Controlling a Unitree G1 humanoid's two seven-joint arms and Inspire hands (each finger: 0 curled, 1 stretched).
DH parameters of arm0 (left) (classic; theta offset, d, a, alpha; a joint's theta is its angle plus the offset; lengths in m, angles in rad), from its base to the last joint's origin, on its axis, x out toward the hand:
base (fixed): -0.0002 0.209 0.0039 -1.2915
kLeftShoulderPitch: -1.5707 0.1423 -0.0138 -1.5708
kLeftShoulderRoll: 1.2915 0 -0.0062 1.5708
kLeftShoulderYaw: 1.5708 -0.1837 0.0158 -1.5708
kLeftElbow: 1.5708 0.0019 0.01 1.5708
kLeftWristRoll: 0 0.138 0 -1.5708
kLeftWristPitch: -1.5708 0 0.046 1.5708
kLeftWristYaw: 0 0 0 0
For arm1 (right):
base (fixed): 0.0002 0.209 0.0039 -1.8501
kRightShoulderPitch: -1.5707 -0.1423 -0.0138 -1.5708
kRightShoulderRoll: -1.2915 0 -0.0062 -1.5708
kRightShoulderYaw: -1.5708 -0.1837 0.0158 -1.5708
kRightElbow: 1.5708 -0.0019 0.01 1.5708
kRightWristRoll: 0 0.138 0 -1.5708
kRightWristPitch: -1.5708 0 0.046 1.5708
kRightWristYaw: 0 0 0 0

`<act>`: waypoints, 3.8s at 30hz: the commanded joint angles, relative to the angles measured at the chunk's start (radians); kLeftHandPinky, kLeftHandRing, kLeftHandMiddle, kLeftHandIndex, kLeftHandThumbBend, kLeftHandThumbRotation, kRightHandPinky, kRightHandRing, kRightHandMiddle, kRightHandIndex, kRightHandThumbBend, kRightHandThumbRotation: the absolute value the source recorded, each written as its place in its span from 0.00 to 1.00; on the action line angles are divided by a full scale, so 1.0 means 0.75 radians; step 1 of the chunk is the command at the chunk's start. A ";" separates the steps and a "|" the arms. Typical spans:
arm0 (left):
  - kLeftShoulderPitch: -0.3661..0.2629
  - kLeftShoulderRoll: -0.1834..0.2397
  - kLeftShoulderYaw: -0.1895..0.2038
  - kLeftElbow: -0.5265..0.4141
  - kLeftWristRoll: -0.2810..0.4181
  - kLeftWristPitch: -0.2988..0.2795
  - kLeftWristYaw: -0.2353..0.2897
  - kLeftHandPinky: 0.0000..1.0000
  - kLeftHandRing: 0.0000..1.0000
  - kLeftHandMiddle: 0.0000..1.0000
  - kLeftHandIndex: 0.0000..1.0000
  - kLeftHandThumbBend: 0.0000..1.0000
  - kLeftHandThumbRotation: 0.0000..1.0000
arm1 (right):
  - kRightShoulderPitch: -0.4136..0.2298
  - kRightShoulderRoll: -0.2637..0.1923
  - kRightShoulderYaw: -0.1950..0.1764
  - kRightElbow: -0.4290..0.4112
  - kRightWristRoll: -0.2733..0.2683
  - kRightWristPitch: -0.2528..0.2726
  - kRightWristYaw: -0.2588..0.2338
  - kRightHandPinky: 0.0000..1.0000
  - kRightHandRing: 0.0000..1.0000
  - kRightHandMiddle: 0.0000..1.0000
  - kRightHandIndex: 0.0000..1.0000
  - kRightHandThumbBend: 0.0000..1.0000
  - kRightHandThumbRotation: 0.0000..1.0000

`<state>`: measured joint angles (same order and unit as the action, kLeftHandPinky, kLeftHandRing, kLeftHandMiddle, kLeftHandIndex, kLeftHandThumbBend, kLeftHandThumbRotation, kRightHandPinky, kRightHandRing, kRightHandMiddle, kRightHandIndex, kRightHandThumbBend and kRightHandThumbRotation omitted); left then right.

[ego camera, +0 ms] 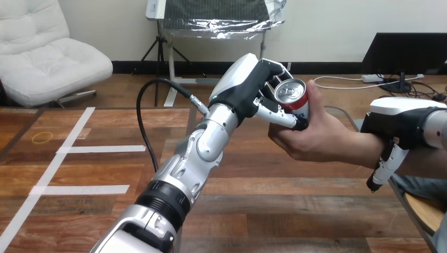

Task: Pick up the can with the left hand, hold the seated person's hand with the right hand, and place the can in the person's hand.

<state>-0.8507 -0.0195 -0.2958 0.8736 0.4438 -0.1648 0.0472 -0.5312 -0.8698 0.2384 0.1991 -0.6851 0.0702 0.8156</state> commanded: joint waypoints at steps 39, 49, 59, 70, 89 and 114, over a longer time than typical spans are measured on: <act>-0.221 -0.122 -0.082 0.007 0.039 -0.022 -0.061 0.36 0.41 0.46 0.45 0.64 0.00 | -0.218 -0.131 -0.048 -0.069 -0.099 -0.101 -0.016 0.53 0.65 0.72 0.75 0.79 0.19; -0.243 -0.075 -0.066 0.035 0.040 0.004 -0.153 0.42 0.48 0.52 0.51 0.66 0.00 | -0.214 -0.127 -0.052 -0.047 -0.100 -0.115 -0.018 0.68 0.78 0.82 0.83 0.79 0.22; -0.264 -0.023 -0.052 0.063 0.052 0.006 -0.193 0.44 0.51 0.56 0.56 0.70 0.00 | -0.207 -0.129 -0.063 -0.047 -0.087 -0.096 -0.010 0.75 0.85 0.88 0.88 0.79 0.22; -0.286 0.046 -0.016 0.101 0.027 0.004 -0.232 0.48 0.55 0.59 0.58 0.68 0.00 | -0.221 -0.134 -0.050 -0.034 -0.096 -0.079 0.014 0.80 0.89 0.91 0.90 0.78 0.22; -0.286 0.178 0.023 0.117 0.030 -0.028 -0.197 0.56 0.61 0.61 0.56 0.70 0.00 | -0.208 -0.150 -0.077 -0.064 -0.064 -0.067 0.020 0.78 0.88 0.91 0.90 0.78 0.18; -0.264 0.354 0.108 0.099 -0.050 0.004 -0.204 0.48 0.55 0.59 0.60 0.67 0.00 | -0.197 -0.177 -0.127 -0.134 0.002 -0.018 0.049 0.77 0.88 0.90 0.89 0.76 0.13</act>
<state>-0.9926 0.1715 -0.2514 0.9530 0.4187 -0.1771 -0.1230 -0.5988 -0.9665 0.1871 0.1454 -0.7004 0.0476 0.8508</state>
